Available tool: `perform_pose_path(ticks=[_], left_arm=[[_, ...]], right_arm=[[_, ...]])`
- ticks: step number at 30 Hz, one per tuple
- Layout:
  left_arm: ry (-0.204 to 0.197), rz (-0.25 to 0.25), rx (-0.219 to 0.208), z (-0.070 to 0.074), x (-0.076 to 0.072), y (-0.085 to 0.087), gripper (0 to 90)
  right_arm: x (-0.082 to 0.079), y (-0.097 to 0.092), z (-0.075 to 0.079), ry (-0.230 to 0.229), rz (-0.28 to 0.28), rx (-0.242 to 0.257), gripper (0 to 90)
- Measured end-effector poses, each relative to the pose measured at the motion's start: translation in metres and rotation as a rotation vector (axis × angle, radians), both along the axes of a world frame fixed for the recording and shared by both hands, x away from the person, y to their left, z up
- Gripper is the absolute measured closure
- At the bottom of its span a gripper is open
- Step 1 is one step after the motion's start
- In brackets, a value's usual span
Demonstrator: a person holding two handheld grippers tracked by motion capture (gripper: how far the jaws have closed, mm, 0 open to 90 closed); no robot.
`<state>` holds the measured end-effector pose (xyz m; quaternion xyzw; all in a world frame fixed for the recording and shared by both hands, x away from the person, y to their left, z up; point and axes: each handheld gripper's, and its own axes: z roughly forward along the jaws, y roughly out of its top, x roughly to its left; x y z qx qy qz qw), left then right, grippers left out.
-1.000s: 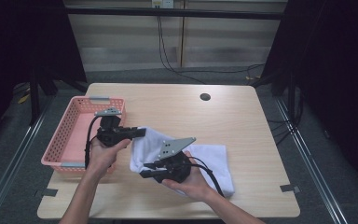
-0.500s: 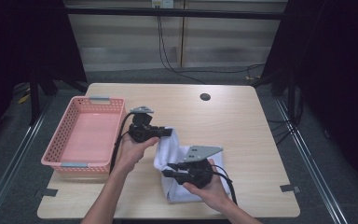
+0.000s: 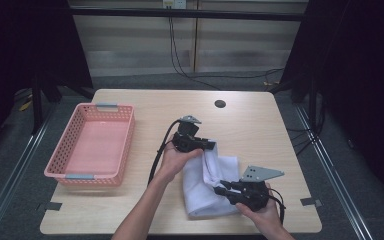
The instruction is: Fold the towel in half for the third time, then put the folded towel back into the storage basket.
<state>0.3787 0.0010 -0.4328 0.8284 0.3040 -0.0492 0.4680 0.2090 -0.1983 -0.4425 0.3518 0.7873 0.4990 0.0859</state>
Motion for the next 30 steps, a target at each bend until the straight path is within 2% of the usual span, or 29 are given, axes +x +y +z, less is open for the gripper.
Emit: perform_pose_path(ticks=[4,6,8,9,10,12,15,17,18,19,22,23,24,25,27,28,30], left_arm=[[0.009,-0.019,-0.001,-0.008,-0.001,-0.019,77.8],[0.004,-0.029,0.030,-0.016,-0.002,-0.032,77.8],[0.021,-0.029,0.061,-0.025,-0.001,-0.045,77.8],[0.035,-0.032,0.050,-0.028,0.000,-0.050,77.7],[0.039,-0.037,0.057,-0.029,0.000,-0.055,76.5],[0.036,-0.042,0.064,-0.028,0.002,-0.062,71.7],[0.038,-0.042,0.039,-0.020,0.005,-0.067,62.4],[0.032,-0.067,0.006,-0.012,0.002,-0.068,53.3],[0.010,-0.061,0.018,-0.009,0.000,-0.067,50.6],[-0.004,-0.048,0.030,-0.006,-0.003,-0.065,48.5],[-0.030,-0.025,0.024,0.001,-0.008,-0.048,44.2],[-0.028,-0.007,0.008,0.002,-0.009,-0.040,43.7],[-0.026,-0.007,0.011,0.003,-0.011,-0.031,43.9],[-0.029,0.004,0.013,0.002,-0.013,-0.022,45.1],[-0.041,0.006,0.059,0.000,-0.020,-0.006,46.6],[-0.048,0.000,0.068,-0.001,-0.024,0.003,48.0],[-0.044,0.007,0.059,-0.007,-0.035,0.019,49.5]], right_arm=[[-0.006,-0.016,-0.009,0.022,-0.015,-0.022,74.0],[-0.007,-0.024,-0.015,0.034,-0.030,-0.045,72.6],[-0.008,-0.030,-0.021,0.064,-0.041,-0.059,71.7],[-0.009,-0.033,-0.024,0.076,-0.052,-0.067,70.3],[-0.010,-0.035,-0.026,0.082,-0.046,-0.078,68.7],[-0.015,-0.040,-0.026,0.082,-0.066,-0.089,60.8],[-0.019,-0.052,-0.023,0.075,-0.101,-0.104,49.6],[-0.020,-0.060,-0.019,0.071,-0.120,-0.098,43.0],[-0.020,-0.065,-0.016,0.065,-0.152,-0.090,38.6],[-0.020,-0.067,-0.014,0.061,-0.159,-0.082,37.0],[-0.014,-0.072,-0.006,0.048,-0.184,-0.067,31.8],[-0.011,-0.072,-0.004,0.042,-0.187,-0.060,31.5],[-0.005,-0.070,-0.002,0.036,-0.189,-0.058,31.0],[0.001,-0.068,-0.001,0.030,-0.194,-0.060,30.2],[0.020,-0.064,0.002,0.030,-0.204,-0.058,27.6],[0.029,-0.062,0.005,0.020,-0.220,-0.064,27.2],[0.051,-0.055,0.008,0.016,-0.224,-0.092,23.5]])
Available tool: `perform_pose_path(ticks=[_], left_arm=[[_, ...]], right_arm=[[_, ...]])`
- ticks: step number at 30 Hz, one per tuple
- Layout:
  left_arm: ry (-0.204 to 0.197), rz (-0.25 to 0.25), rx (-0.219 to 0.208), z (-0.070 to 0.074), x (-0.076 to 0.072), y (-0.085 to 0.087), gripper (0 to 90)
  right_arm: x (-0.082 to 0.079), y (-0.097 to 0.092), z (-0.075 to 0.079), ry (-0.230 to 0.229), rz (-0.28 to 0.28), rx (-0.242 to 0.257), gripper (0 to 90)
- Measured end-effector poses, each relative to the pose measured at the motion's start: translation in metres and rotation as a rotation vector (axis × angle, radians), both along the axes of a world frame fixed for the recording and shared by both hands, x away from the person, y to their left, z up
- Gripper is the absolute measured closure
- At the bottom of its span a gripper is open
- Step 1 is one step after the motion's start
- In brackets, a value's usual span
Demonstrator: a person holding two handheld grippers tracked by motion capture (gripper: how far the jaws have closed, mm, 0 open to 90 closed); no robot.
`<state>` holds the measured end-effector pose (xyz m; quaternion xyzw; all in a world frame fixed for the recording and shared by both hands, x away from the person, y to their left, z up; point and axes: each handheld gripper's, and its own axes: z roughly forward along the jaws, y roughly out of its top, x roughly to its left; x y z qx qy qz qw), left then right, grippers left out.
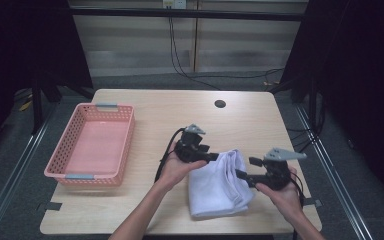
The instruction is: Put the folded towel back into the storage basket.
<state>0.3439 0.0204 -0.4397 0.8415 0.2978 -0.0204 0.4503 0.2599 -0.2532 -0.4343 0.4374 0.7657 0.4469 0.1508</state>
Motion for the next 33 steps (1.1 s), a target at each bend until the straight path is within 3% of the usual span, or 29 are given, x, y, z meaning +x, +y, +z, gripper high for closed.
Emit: perform_pose_path(ticks=[3,5,8,10,12,18,21,23,25,27,29,30,32,33], left_arm=[[0.002,-0.021,0.025,-0.012,-0.022,0.017,49.3],[-0.011,-0.034,0.052,-0.019,-0.038,0.025,48.1],[0.005,-0.043,0.080,-0.021,-0.052,0.035,45.0],[0.009,-0.056,0.081,-0.021,-0.062,0.042,43.1],[-0.001,-0.051,0.089,-0.022,-0.073,0.051,41.5],[0.027,-0.083,0.110,-0.034,-0.095,0.060,32.4],[0.040,-0.108,0.133,-0.042,-0.105,0.056,26.2],[0.034,-0.091,0.143,-0.045,-0.107,0.053,23.8],[0.019,-0.106,0.145,-0.047,-0.104,0.050,22.9],[0.050,-0.094,0.125,-0.046,-0.102,0.049,20.0],[0.036,-0.113,0.123,-0.048,-0.103,0.045,22.1],[0.046,-0.144,0.138,-0.048,-0.104,0.042,21.7],[0.025,-0.130,0.183,-0.051,-0.108,0.036,21.3],[0.028,-0.157,0.173,-0.053,-0.107,0.035,21.1]], right_arm=[[0.034,0.015,0.001,0.005,-0.001,-0.037,22.3],[0.053,0.026,-0.003,0.031,0.000,-0.056,20.1],[0.070,0.039,-0.014,0.056,-0.003,-0.131,22.4],[0.074,0.036,-0.026,0.083,-0.006,-0.171,25.2],[0.075,0.023,-0.037,0.127,-0.011,-0.150,27.9],[0.070,-0.002,-0.049,0.151,0.002,-0.136,29.8],[0.072,-0.001,-0.050,0.135,0.036,-0.109,25.9],[0.075,0.003,-0.050,0.123,0.058,-0.106,22.5],[0.080,0.006,-0.051,0.136,0.082,-0.092,20.2],[0.085,0.008,-0.055,0.161,0.099,-0.087,19.1],[0.087,0.010,-0.059,0.183,0.115,-0.085,19.2],[0.087,0.010,-0.061,0.197,0.119,-0.089,19.4],[0.086,0.009,-0.063,0.221,0.140,-0.066,20.9],[0.086,0.008,-0.064,0.232,0.145,-0.061,20.9]])
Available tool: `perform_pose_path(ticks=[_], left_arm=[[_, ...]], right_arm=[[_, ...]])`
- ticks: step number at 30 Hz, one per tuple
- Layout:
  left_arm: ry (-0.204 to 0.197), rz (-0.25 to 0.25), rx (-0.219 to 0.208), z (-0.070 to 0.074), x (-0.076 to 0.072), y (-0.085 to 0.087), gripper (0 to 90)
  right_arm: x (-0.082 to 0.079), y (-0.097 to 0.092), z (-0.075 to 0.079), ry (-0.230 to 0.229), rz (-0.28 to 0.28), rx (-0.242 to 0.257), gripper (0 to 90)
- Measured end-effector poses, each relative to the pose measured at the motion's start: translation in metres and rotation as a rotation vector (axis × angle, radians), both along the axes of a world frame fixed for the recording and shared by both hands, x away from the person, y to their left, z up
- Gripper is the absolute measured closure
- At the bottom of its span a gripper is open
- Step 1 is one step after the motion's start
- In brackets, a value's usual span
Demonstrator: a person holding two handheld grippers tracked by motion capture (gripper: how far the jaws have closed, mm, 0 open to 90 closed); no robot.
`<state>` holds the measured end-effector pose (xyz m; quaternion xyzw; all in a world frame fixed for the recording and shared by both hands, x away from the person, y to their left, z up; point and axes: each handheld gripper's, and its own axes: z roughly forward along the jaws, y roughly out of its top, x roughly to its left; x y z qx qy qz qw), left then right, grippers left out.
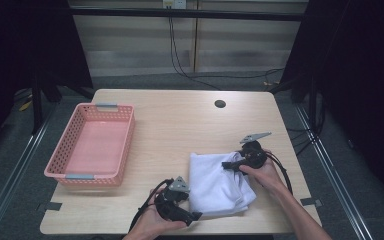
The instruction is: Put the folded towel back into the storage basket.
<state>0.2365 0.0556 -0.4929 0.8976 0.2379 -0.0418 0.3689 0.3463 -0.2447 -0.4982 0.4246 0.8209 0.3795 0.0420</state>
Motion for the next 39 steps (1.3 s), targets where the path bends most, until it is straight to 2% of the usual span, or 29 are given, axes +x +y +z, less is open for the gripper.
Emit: perform_pose_path(ticks=[1,5,6,7,8,9,11,12,14,17,19,20,21,22,23,25,26,27,28,30,31,32,33,34,36,37,39], left_arm=[[-0.002,0.002,0.019,0.001,0.000,0.000,20.4],[-0.007,0.010,0.003,0.000,-0.002,-0.003,21.0],[-0.011,-0.012,0.025,0.001,-0.002,-0.002,21.2],[-0.021,-0.012,0.022,0.001,-0.004,-0.004,22.3],[-0.039,-0.020,0.036,0.002,-0.005,-0.004,26.6],[-0.037,-0.021,0.023,0.002,-0.006,-0.004,34.1],[-0.057,-0.038,0.018,0.001,-0.007,-0.005,36.0],[-0.067,-0.038,0.023,0.001,-0.007,-0.004,41.1],[-0.059,-0.030,0.017,0.001,-0.005,-0.003,47.0],[-0.053,-0.027,0.017,0.001,-0.002,-0.002,61.0],[-0.037,-0.034,0.033,0.002,-0.001,-0.002,65.5],[-0.033,-0.027,0.016,0.001,0.000,-0.002,67.5],[-0.032,-0.046,0.029,0.002,0.002,-0.001,68.2],[-0.021,-0.044,0.021,0.002,0.003,0.000,68.5],[0.002,-0.031,-0.006,0.001,0.004,0.000,68.8],[0.002,-0.043,0.003,0.002,0.006,0.001,69.5],[0.009,-0.035,-0.008,0.004,0.005,0.001,70.1],[-0.002,-0.041,-0.021,0.004,0.006,0.002,70.5],[-0.006,-0.041,-0.014,0.007,0.006,0.003,70.8],[-0.006,-0.036,-0.033,0.010,0.007,0.006,71.1],[-0.002,-0.028,-0.042,0.012,0.007,0.007,71.1],[-0.005,-0.034,-0.031,0.014,0.008,0.010,71.1],[-0.005,-0.013,-0.064,0.014,0.008,0.011,71.1],[0.005,-0.012,-0.064,0.016,0.008,0.014,71.3],[-0.006,-0.006,-0.065,0.020,0.010,0.017,71.5],[-0.007,-0.005,-0.088,0.023,0.011,0.019,71.6],[-0.020,-0.003,-0.104,0.031,0.013,0.024,71.7]], right_arm=[[0.000,0.000,-0.001,0.008,0.009,0.003,20.9],[-0.001,0.001,-0.003,0.007,0.027,-0.001,20.9],[-0.001,0.001,-0.003,0.005,0.038,-0.005,21.5],[-0.002,0.002,-0.002,0.003,0.049,-0.014,22.5],[-0.002,0.003,-0.002,0.000,0.057,-0.023,24.3],[-0.003,0.003,-0.001,0.003,0.065,-0.019,26.8],[-0.004,0.002,-0.001,0.006,0.086,-0.019,28.7],[-0.005,0.002,-0.001,0.012,0.091,-0.017,31.8],[-0.007,0.003,0.001,0.019,0.108,-0.024,35.3],[-0.008,0.007,0.002,0.031,0.140,-0.031,46.9],[-0.010,0.009,0.003,0.044,0.145,-0.030,54.2],[-0.010,0.009,0.003,0.048,0.144,-0.030,55.7],[-0.011,0.010,0.003,0.046,0.143,-0.030,58.7],[-0.012,0.011,0.005,0.040,0.145,-0.037,61.5],[-0.014,0.012,0.006,0.033,0.140,-0.049,63.0],[-0.017,0.016,0.009,0.012,0.132,-0.073,65.0],[-0.017,0.016,0.009,0.006,0.133,-0.068,65.6],[-0.017,0.015,0.011,0.011,0.127,-0.067,66.3],[-0.016,0.014,0.011,0.012,0.121,-0.054,66.5],[-0.014,0.012,0.012,0.019,0.118,-0.037,66.8],[-0.013,0.011,0.013,0.015,0.114,-0.030,66.8],[-0.013,0.011,0.014,0.008,0.118,-0.020,66.8],[-0.012,0.012,0.016,-0.001,0.119,-0.020,66.9],[-0.012,0.013,0.018,-0.009,0.116,-0.017,67.0],[-0.010,0.016,0.022,-0.019,0.113,-0.008,67.4],[-0.010,0.018,0.024,-0.029,0.111,-0.005,67.5],[-0.009,0.022,0.028,-0.036,0.111,-0.013,67.7]])
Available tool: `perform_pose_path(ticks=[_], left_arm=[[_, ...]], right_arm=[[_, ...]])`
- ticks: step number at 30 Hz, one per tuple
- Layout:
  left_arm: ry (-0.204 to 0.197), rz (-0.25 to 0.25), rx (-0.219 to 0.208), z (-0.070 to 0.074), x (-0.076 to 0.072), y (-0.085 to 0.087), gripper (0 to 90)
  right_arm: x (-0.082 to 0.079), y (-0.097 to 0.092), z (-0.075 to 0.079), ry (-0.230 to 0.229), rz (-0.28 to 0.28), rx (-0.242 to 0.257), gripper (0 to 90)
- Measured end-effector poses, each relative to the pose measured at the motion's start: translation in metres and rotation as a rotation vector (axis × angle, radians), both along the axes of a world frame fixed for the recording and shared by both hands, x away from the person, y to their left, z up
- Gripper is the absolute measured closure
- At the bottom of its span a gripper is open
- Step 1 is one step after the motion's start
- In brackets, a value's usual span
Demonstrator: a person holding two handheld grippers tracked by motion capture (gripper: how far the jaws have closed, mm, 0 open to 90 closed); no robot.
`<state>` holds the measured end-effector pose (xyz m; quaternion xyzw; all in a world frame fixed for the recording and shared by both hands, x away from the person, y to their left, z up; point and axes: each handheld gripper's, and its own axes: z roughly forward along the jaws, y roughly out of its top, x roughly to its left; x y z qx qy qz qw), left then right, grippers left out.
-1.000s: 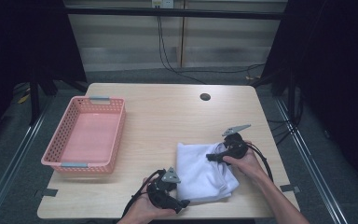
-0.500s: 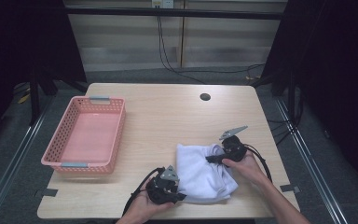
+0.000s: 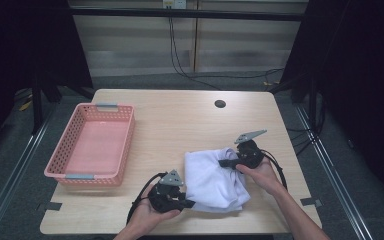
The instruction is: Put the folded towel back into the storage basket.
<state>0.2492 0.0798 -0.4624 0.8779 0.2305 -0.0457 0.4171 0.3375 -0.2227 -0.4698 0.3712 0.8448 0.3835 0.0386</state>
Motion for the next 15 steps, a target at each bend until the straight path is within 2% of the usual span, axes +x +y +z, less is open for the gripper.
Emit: perform_pose_path(ticks=[4,5,9,13,15], left_arm=[[-0.008,0.015,-0.036,0.010,0.006,0.012,72.0],[-0.012,0.022,-0.033,0.013,0.007,0.015,72.3],[-0.025,0.038,-0.042,0.024,0.011,0.024,72.6],[-0.059,0.068,-0.054,0.035,0.014,0.037,72.6],[-0.057,0.088,-0.069,0.037,0.016,0.044,72.6]], right_arm=[[0.005,0.003,0.008,-0.006,0.002,0.040,67.9],[0.007,0.004,0.010,-0.005,0.004,0.049,67.9],[0.013,0.011,0.018,-0.013,0.015,0.054,68.0],[0.020,0.021,0.031,-0.028,0.026,0.068,68.0],[0.024,0.026,0.036,-0.031,0.035,0.071,68.1]])
